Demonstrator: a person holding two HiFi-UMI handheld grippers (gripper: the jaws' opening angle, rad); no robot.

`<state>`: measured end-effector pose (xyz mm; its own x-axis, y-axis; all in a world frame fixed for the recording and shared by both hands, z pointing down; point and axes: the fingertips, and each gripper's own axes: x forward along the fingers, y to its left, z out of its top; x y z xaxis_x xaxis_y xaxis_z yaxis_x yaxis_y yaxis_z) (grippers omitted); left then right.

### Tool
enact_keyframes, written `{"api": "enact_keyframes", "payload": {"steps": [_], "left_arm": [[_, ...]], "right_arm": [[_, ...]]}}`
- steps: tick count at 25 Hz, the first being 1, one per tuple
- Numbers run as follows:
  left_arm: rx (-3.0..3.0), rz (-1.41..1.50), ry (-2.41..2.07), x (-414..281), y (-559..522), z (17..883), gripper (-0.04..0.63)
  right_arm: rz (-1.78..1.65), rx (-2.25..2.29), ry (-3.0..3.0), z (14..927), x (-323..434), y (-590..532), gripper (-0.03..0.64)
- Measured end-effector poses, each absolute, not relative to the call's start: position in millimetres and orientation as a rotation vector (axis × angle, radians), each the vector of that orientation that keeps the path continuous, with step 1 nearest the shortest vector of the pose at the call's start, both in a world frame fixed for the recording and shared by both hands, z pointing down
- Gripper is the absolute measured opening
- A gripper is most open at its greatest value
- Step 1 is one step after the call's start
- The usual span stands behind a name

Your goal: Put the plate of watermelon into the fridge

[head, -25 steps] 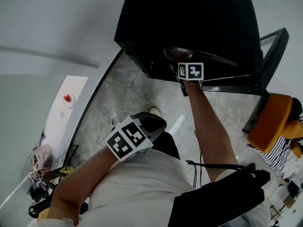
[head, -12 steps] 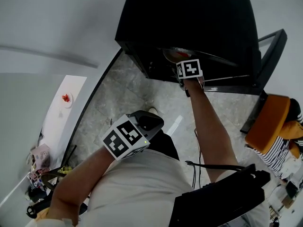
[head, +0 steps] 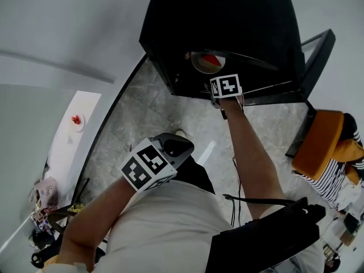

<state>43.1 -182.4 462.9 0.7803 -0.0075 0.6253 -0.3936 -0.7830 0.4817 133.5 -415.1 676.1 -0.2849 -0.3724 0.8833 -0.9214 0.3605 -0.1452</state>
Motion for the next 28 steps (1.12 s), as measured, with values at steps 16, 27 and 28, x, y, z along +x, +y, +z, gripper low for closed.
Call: {"api": "enact_keyframes", "payload": {"steps": [16,27,28], "left_arm": [[2.461,0.692,-0.323,3.0,-88.5,422.6,0.012],[2.515,0.613,-0.468,-64.6,8.7,396.8,0.012],[2.517,0.608,-0.472,-69.3,19.2,396.8,0.012]], "right_arm": [[0.757,1.175,-1.915,598.1,109.1,-288.4,0.037],[0.718,1.100,-2.053,551.1,39.7,-118.5,0.015],[0.713,1.089,-2.065,543.6,33.0,-102.1,0.015]]}}
